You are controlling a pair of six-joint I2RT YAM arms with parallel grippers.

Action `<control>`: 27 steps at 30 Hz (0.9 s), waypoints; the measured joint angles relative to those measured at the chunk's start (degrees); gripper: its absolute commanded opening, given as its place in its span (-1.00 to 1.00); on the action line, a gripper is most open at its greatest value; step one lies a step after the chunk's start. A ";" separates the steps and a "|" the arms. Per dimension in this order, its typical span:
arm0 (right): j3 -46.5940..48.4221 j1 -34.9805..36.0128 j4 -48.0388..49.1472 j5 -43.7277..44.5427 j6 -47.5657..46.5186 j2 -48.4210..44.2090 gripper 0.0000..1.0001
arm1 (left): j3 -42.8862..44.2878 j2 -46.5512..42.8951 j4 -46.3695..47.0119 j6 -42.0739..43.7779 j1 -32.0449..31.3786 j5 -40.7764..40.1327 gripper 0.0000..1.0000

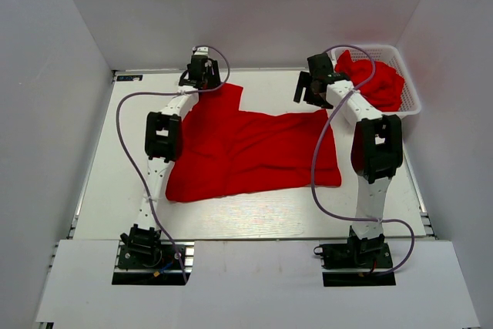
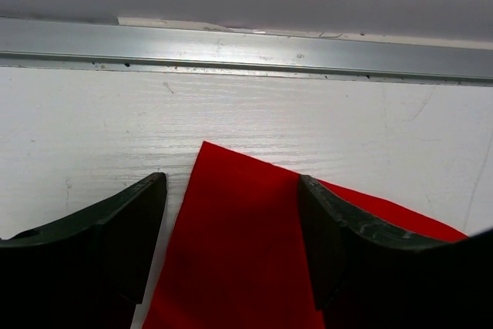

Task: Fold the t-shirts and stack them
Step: Grap the side of the flattened tshirt furthest away from the robot with both arms

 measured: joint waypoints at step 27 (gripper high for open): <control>4.55 -0.02 -3.28 2.67 5.38 3.58 0.74 | -4.55 -2.60 -1.25 3.80 -2.56 -8.41 -1.00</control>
